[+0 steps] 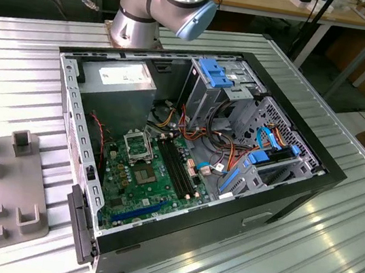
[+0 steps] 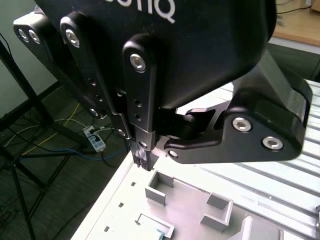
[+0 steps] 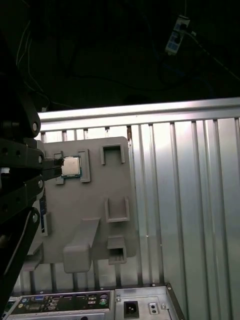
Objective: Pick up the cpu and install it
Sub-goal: 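Pick up the cpu and move it towards the insertion slot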
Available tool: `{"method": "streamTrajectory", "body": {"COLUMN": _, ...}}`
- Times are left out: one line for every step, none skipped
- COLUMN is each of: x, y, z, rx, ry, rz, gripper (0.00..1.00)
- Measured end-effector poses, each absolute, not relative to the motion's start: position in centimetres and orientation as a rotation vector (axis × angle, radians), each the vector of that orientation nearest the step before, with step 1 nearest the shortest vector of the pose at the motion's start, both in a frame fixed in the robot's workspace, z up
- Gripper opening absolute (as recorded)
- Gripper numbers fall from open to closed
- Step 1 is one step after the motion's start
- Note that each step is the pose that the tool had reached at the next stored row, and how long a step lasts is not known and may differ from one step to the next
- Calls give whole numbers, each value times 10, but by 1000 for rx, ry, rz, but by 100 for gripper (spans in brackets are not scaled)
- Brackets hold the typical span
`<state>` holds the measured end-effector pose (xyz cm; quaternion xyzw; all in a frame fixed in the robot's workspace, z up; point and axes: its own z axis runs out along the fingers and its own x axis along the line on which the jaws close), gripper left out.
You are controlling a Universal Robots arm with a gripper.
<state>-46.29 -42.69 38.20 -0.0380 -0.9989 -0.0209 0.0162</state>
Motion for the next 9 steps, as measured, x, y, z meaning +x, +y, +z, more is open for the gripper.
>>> {"method": "streamTrajectory", "body": {"x": -463, "y": -427, "z": 382, "rx": -118, "ry": -3106, "rz": -65, "gripper": 11}}
{"method": "streamTrajectory", "body": {"x": -463, "y": -427, "z": 382, "rx": -118, "ry": -3106, "rz": -65, "gripper": 11}}
{"method": "streamTrajectory", "body": {"x": -463, "y": -427, "z": 382, "rx": -118, "ry": -3106, "rz": -65, "gripper": 11}}
{"method": "streamTrajectory", "body": {"x": -463, "y": -427, "z": 382, "rx": -118, "ry": -3106, "rz": -65, "gripper": 11}}
{"method": "streamTrajectory", "body": {"x": -463, "y": -427, "z": 382, "rx": -118, "ry": -3106, "rz": -65, "gripper": 11}}
{"method": "streamTrajectory", "body": {"x": -463, "y": -427, "z": 382, "rx": -118, "ry": -3106, "rz": -65, "gripper": 11}}
{"method": "streamTrajectory", "body": {"x": -463, "y": -427, "z": 382, "rx": -118, "ry": -3106, "rz": -65, "gripper": 17}}
{"method": "streamTrajectory", "body": {"x": -463, "y": -427, "z": 382, "rx": -118, "ry": -3106, "rz": -65, "gripper": 17}}
{"method": "streamTrajectory", "body": {"x": -463, "y": -427, "z": 382, "rx": -118, "ry": -3106, "rz": -65, "gripper": 24}}
